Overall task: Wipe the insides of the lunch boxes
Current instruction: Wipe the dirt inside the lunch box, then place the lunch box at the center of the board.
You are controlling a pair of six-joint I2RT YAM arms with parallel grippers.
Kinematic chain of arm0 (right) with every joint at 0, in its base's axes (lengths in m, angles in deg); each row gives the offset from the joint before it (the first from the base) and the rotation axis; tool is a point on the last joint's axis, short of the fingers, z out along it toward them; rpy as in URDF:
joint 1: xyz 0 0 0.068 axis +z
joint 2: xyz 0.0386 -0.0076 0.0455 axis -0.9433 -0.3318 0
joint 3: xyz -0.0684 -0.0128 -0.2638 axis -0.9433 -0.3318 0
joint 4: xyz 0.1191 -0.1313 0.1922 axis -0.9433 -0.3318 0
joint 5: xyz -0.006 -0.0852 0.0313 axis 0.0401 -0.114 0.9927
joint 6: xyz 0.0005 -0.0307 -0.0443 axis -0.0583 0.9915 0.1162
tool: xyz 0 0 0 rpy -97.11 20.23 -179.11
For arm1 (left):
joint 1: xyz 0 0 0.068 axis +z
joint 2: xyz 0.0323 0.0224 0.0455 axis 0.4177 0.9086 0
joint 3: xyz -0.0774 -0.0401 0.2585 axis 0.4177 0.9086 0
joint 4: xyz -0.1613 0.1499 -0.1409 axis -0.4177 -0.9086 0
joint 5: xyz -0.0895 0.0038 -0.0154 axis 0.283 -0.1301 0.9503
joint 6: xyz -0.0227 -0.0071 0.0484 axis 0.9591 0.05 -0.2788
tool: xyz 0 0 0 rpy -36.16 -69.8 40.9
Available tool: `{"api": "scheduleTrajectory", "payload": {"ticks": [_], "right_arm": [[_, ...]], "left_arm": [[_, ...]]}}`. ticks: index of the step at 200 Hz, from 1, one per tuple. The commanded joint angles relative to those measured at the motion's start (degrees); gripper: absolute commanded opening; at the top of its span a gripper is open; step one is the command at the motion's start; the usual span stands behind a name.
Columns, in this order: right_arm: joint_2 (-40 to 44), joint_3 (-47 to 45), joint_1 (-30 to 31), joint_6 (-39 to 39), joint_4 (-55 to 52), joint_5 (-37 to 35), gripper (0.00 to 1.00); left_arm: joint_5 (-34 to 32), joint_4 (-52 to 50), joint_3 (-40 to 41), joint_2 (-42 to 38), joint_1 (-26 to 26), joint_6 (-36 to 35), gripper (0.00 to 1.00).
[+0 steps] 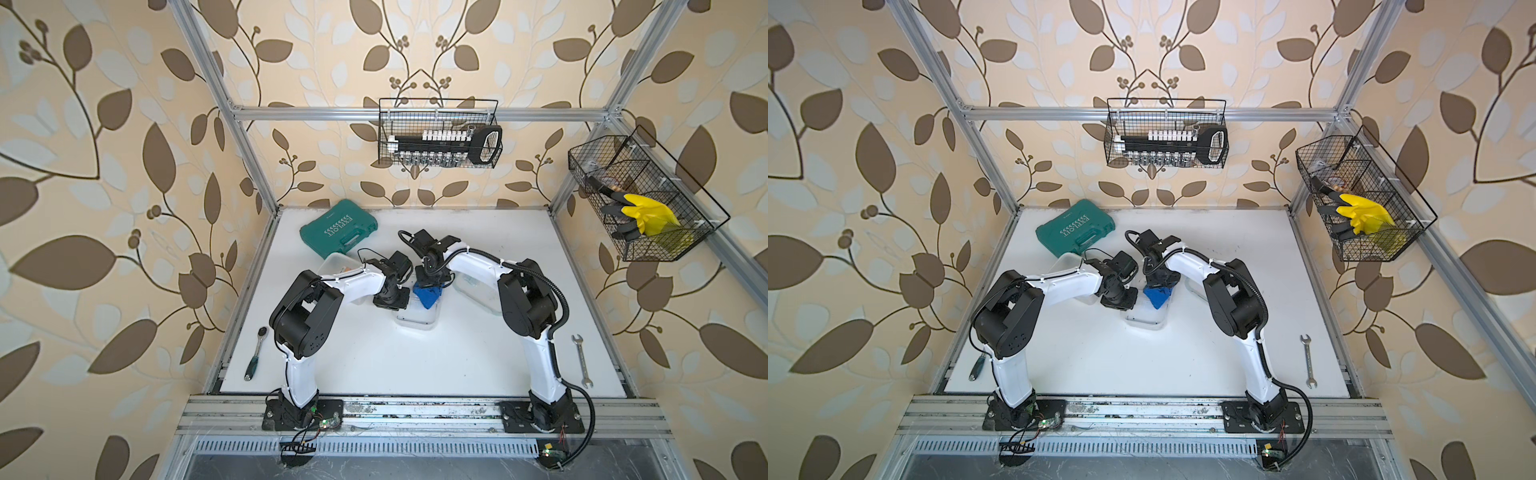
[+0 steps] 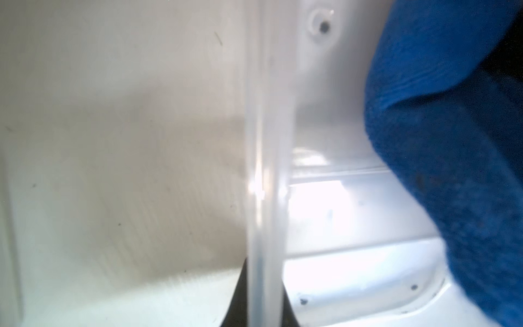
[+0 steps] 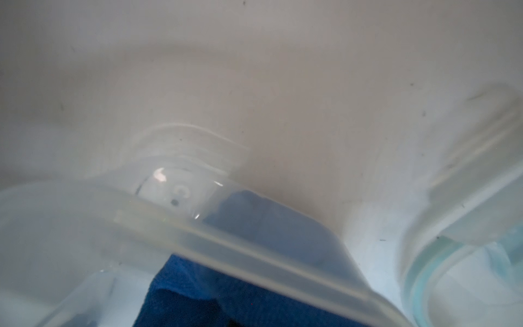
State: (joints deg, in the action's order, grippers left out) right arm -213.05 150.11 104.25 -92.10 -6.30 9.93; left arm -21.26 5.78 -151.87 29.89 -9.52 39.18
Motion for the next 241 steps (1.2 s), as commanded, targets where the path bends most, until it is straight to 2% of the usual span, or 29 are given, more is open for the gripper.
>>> {"api": "scheduleTrajectory", "payload": {"ticks": [1, 29, 51, 65, 89, 126, 142, 166, 201, 241], "right_arm": [[-2.8, -2.0, -1.6, 6.3, -9.8, 5.8, 0.0], [-1.6, -7.0, -1.7, 6.8, -5.0, 23.3, 0.0], [-1.9, -10.4, -1.1, 3.8, 2.1, 38.0, 0.0], [-2.1, -12.0, -0.1, 0.7, 7.2, 42.9, 0.0], [-2.1, -14.4, 0.8, -7.7, 19.0, 47.0, 0.0], [-1.2, -16.9, 0.8, -20.0, 35.8, 42.5, 0.0], [-0.8, -16.0, 0.8, -22.0, 37.3, 38.6, 0.0], [4.4, -16.9, 0.3, -20.2, 35.7, 31.5, 0.0], [18.9, -24.0, -5.3, -18.8, 36.6, 25.6, 0.0], [33.0, -23.6, -12.7, -8.5, 23.7, 22.1, 0.0]], "left_arm": [[-5.0, -4.0, -2.6, -0.2, 0.7, -1.1, 0.05], [-5.5, -4.8, -4.9, 0.9, 0.7, -1.1, 0.05], [-5.3, -5.3, -6.7, 1.9, 0.6, -1.0, 0.05], [-4.8, -5.2, -7.1, 2.0, 0.7, -0.8, 0.05], [-4.5, -4.9, -7.1, 1.9, 0.6, -0.6, 0.05], [-4.6, -4.1, -6.2, 1.6, -0.3, -0.2, 0.05], [-4.7, -4.4, -6.6, 2.2, -0.4, -0.1, 0.05], [-6.0, -6.1, -8.2, 3.1, 0.0, -0.4, 0.05], [-5.4, -6.4, -11.0, 4.6, 1.3, 0.0, 0.06], [-3.3, -10.6, -20.1, 10.3, 2.9, 0.8, 0.06]]}}
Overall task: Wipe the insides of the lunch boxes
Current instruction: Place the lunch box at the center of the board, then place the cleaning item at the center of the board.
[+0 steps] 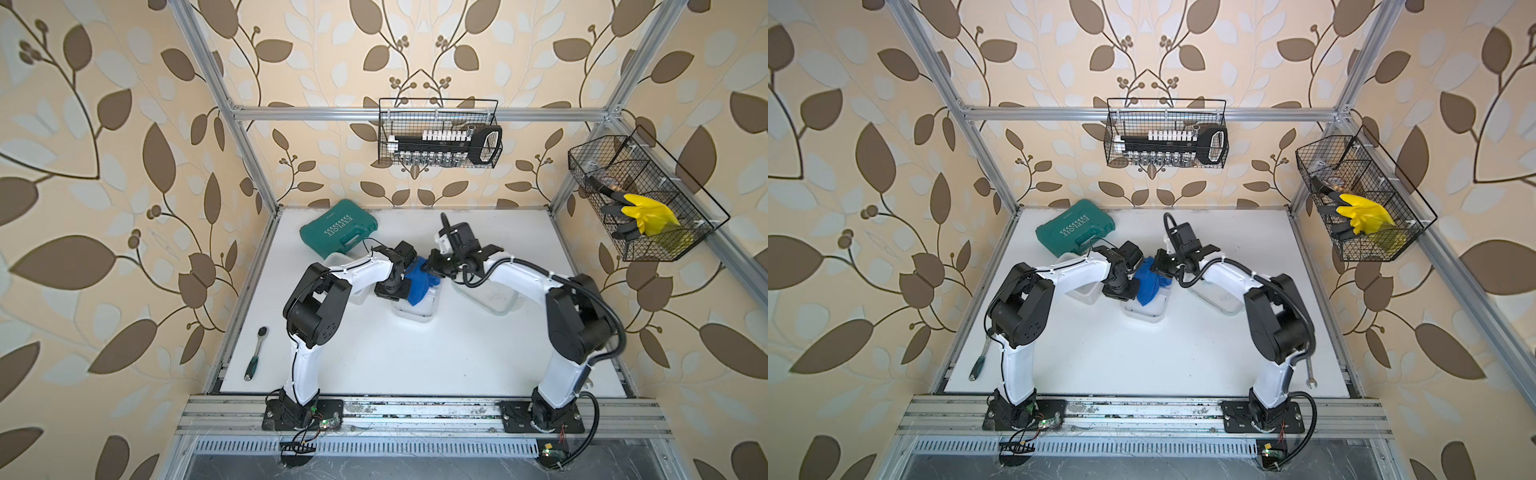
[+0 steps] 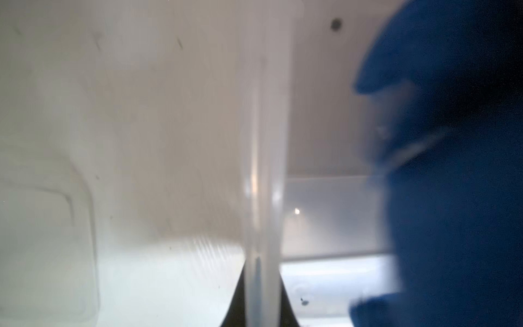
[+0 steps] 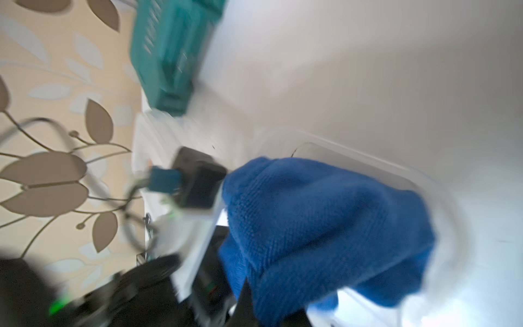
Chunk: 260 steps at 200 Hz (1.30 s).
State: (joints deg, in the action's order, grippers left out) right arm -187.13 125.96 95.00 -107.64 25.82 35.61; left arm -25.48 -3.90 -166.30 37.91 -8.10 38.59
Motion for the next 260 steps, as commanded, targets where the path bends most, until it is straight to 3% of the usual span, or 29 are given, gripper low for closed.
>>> {"api": "scheduleTrajectory", "payload": {"ticks": [1, 30, 56, 86, 110, 148, 157, 173, 195, 205, 210, 218, 260], "right_arm": [[7.3, 0.5, -3.6, 7.3, -8.7, -3.5, 0.0], [14.1, -2.1, -11.4, 12.1, -15.8, -4.4, 0.0], [16.8, -8.3, -25.4, 11.3, -16.4, -0.1, 0.0], [16.3, -11.6, -35.8, 14.8, -18.0, -1.3, 0.0], [14.6, -13.4, -39.7, 13.8, -16.3, -2.1, 0.0], [10.2, -13.0, -40.2, 14.5, -17.7, -0.8, 0.01], [9.7, -13.0, -40.1, 14.6, -18.4, -1.1, 0.1], [9.9, -13.1, -40.1, 14.9, -19.6, -1.6, 0.49], [12.9, -13.0, -40.1, 15.4, -21.0, -1.5, 0.78], [14.9, -12.9, -40.0, 15.7, -21.6, -0.9, 0.89], [16.0, -13.0, -40.0, 15.8, -21.9, -0.5, 0.94], [17.4, -12.9, -40.0, 15.9, -22.3, 0.3, 0.98], [24.1, -13.3, -40.0, 15.3, -24.2, 4.8, 0.98]], "left_arm": [[1.0, -0.9, -5.9, 2.5, 1.5, 1.5, 0.06], [4.8, -1.7, -13.1, 6.7, 2.6, 3.2, 0.06], [8.2, -3.8, -19.9, 10.5, 2.6, 4.6, 0.07], [12.7, -1.2, -19.7, 10.8, 2.6, 6.9, 0.12], [15.0, 0.0, -18.8, 10.6, 2.5, 7.5, 0.22], [16.7, 0.5, -17.5, 10.0, 2.4, 7.2, 0.34], [17.2, 1.1, -16.6, 9.3, 2.4, 7.4, 0.39], [16.9, 2.2, -14.4, 7.2, 2.4, 7.4, 0.53], [14.9, 2.3, -12.2, 3.6, 2.4, 6.8, 0.77], [14.0, 2.3, -11.7, 1.7, 2.4, 6.7, 0.97], [13.5, 2.4, -11.3, 0.8, 2.4, 6.6, 0.99], [12.9, 2.6, -10.9, -0.8, 2.3, 6.5, 0.99], [12.7, 3.4, -9.3, -6.0, 1.6, 5.1, 0.99]]}}
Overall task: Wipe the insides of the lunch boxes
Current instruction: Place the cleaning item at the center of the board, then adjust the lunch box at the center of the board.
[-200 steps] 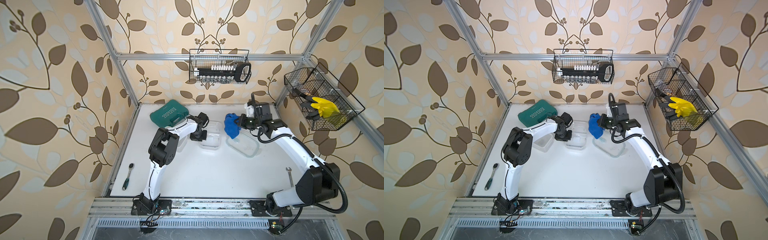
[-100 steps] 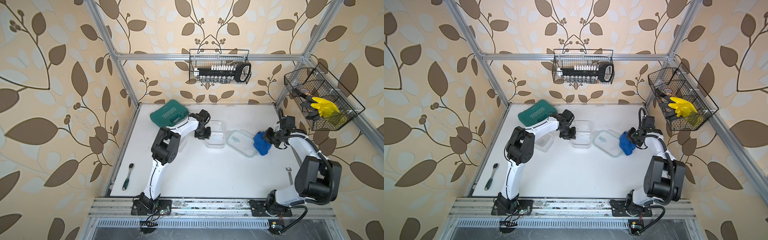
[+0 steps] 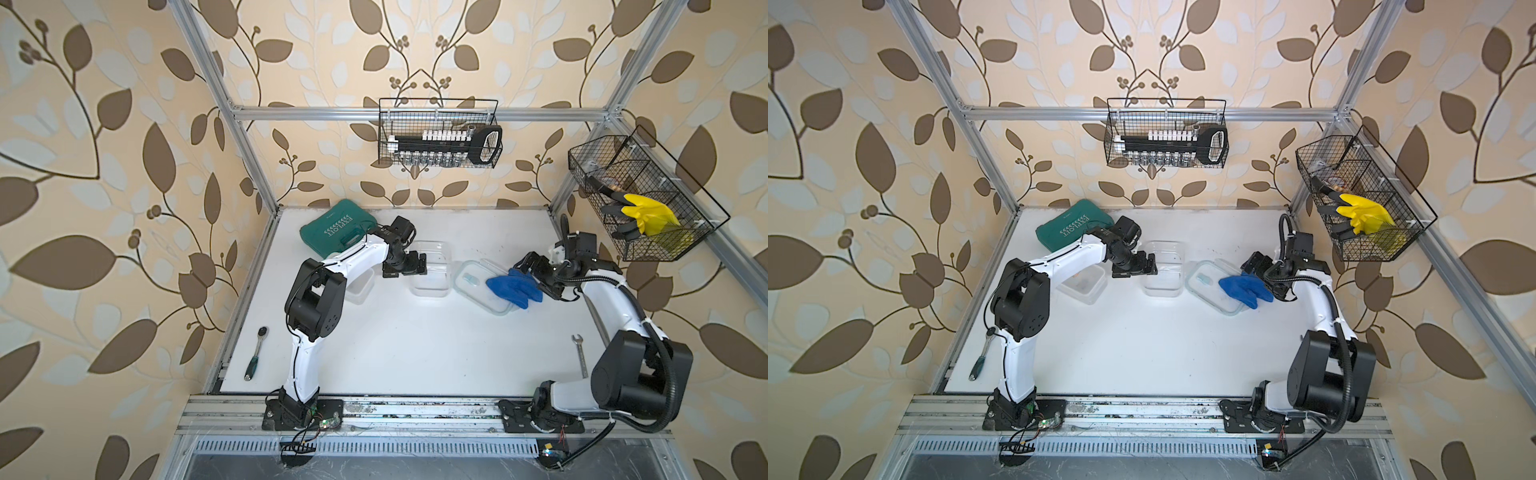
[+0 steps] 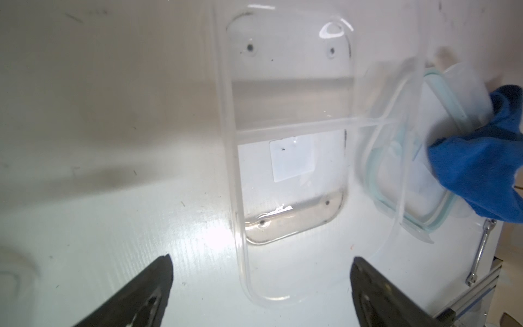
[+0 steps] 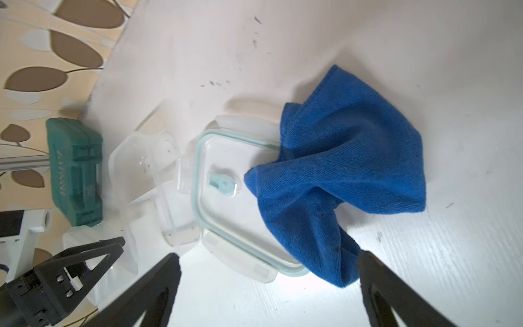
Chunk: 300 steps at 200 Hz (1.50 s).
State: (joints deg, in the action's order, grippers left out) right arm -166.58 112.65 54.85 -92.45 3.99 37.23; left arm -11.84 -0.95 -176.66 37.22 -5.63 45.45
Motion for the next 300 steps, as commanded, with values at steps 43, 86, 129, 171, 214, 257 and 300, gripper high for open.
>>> {"api": "scheduleTrajectory", "payload": {"ticks": [43, 86, 129, 171, 214, 257, 300], "right_arm": [[7.6, 0.5, 1.5, -2.2, -2.6, 4.9, 0.98], [10.9, -0.4, 29.1, -8.2, 10.1, -8.3, 0.98], [-3.0, 3.2, 50.2, -12.8, 29.7, -14.4, 0.96], [-19.9, 10.4, 57.5, -19.2, 36.2, -11.5, 0.94], [-28.0, 10.1, 60.9, -24.8, 44.1, -8.3, 0.93], [-35.4, 13.3, 63.0, -29.2, 47.3, -6.2, 0.92], [-38.8, 13.5, 63.5, -31.1, 51.1, -5.8, 0.9]], "left_arm": [[-2.3, 3.4, 5.6, -11.3, -0.9, -1.2, 0.99], [-16.0, 0.7, 9.2, -23.9, 2.9, -5.2, 0.99], [-16.3, 0.2, 19.2, -35.2, 19.4, -2.5, 0.99], [-17.3, 2.2, 25.6, -34.9, 26.7, -3.6, 0.99], [-8.4, 5.5, 25.0, -25.7, 32.3, -3.0, 0.99], [-11.5, 9.7, 27.6, -23.7, 33.4, -3.2, 0.99], [-4.5, 16.9, 31.0, -22.1, 33.4, -2.0, 0.98]]}}
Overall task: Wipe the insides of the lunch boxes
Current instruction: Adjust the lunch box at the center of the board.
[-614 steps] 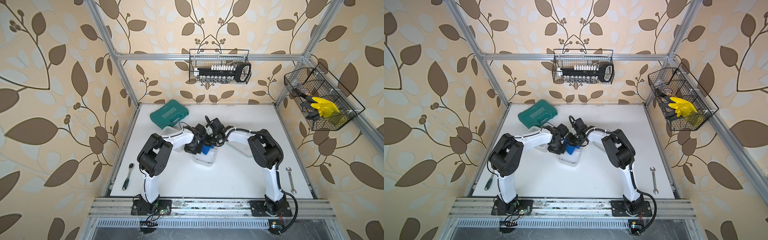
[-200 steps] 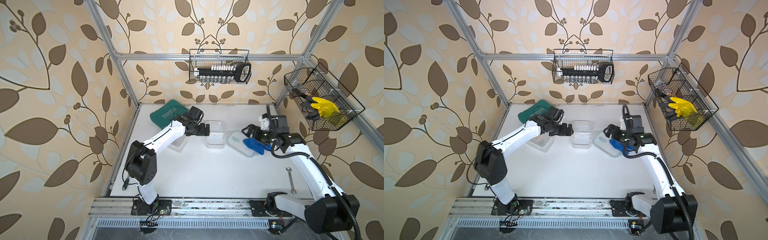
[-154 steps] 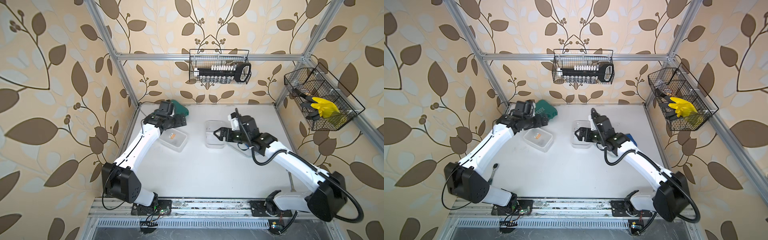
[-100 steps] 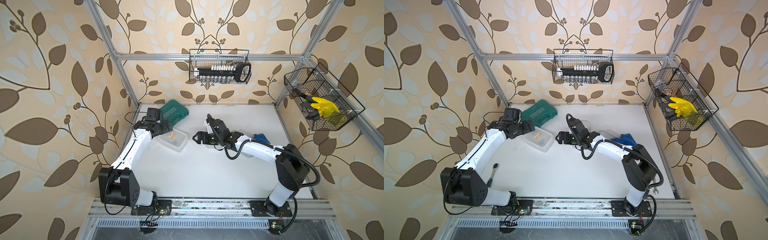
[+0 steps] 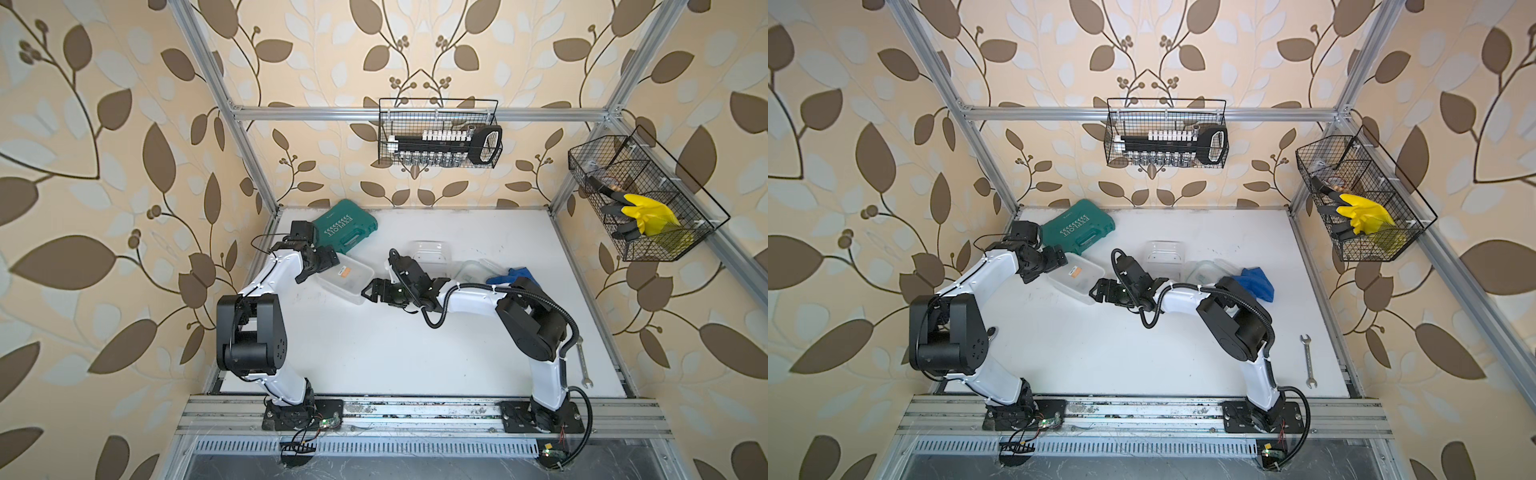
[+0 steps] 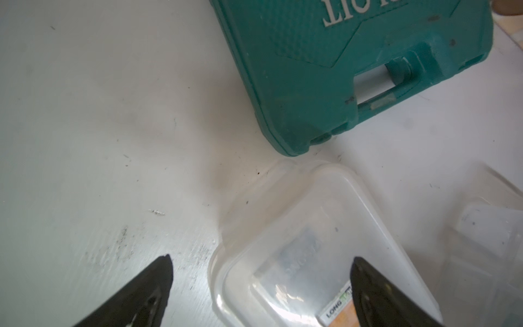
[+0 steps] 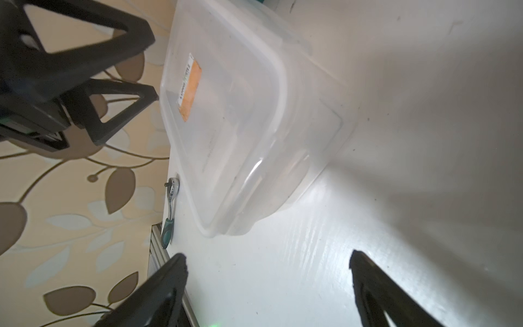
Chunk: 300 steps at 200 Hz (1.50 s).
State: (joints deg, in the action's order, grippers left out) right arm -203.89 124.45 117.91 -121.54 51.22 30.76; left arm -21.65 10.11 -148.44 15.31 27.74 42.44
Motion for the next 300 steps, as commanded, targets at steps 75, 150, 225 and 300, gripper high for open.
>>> {"api": "scheduleTrajectory", "payload": {"ticks": [75, 150, 225, 300], "right_arm": [[-2.0, 0.4, -2.7, -2.6, 5.9, 0.6, 0.85], [-3.2, 2.7, -6.1, -1.0, 0.9, 2.1, 0.79], [-0.7, -1.1, -6.6, -2.7, 3.5, 3.3, 0.76], [-0.5, -3.0, -6.6, -3.6, 6.6, 4.7, 0.76]], "left_arm": [[10.3, 9.7, 13.2, -7.5, -5.0, 5.5, 0.9], [11.2, 10.0, 25.3, -21.7, -8.9, 11.2, 0.88], [-2.2, 0.7, 8.4, -17.1, -7.9, 3.4, 0.99], [1.7, 4.9, 3.4, -2.0, -3.3, 2.3, 0.98]]}}
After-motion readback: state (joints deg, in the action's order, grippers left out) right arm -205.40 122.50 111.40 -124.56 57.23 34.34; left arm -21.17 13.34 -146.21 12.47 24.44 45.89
